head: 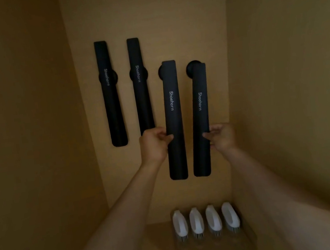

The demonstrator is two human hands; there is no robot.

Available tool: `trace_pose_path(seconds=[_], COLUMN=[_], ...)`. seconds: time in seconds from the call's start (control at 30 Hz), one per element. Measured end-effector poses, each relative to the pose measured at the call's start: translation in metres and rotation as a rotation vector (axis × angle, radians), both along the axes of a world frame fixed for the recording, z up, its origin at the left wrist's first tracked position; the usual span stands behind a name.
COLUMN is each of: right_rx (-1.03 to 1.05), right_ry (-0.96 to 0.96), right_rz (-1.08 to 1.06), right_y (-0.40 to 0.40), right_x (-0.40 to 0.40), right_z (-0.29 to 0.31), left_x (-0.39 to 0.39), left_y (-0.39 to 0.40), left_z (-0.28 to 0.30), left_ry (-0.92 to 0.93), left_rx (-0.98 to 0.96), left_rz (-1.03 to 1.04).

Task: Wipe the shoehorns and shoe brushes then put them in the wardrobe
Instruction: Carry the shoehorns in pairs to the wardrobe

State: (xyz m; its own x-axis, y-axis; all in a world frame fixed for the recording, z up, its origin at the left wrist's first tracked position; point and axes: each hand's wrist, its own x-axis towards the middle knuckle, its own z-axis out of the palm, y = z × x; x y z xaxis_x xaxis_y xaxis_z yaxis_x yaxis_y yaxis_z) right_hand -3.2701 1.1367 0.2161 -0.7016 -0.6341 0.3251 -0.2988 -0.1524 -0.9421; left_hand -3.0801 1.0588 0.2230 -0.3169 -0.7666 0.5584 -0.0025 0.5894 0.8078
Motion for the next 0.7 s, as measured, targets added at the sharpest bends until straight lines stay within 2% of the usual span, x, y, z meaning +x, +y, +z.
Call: trace_pose_path(seconds=[0.4,0.7], right_rx=[-0.022,-0.039], right_ry=[0.039,0.037], right_rz=[-0.021,-0.002], right_y=[-0.028,-0.03], right_x=[-0.025,-0.036], right_z=[0.031,0.038], left_x=[-0.055,-0.071], left_y=[-0.058,-0.075], left_z=[0.078,0.082], left_ry=[0.059,0.043], left_rx=[-0.054,-0.032], left_rz=[0.119,0.198])
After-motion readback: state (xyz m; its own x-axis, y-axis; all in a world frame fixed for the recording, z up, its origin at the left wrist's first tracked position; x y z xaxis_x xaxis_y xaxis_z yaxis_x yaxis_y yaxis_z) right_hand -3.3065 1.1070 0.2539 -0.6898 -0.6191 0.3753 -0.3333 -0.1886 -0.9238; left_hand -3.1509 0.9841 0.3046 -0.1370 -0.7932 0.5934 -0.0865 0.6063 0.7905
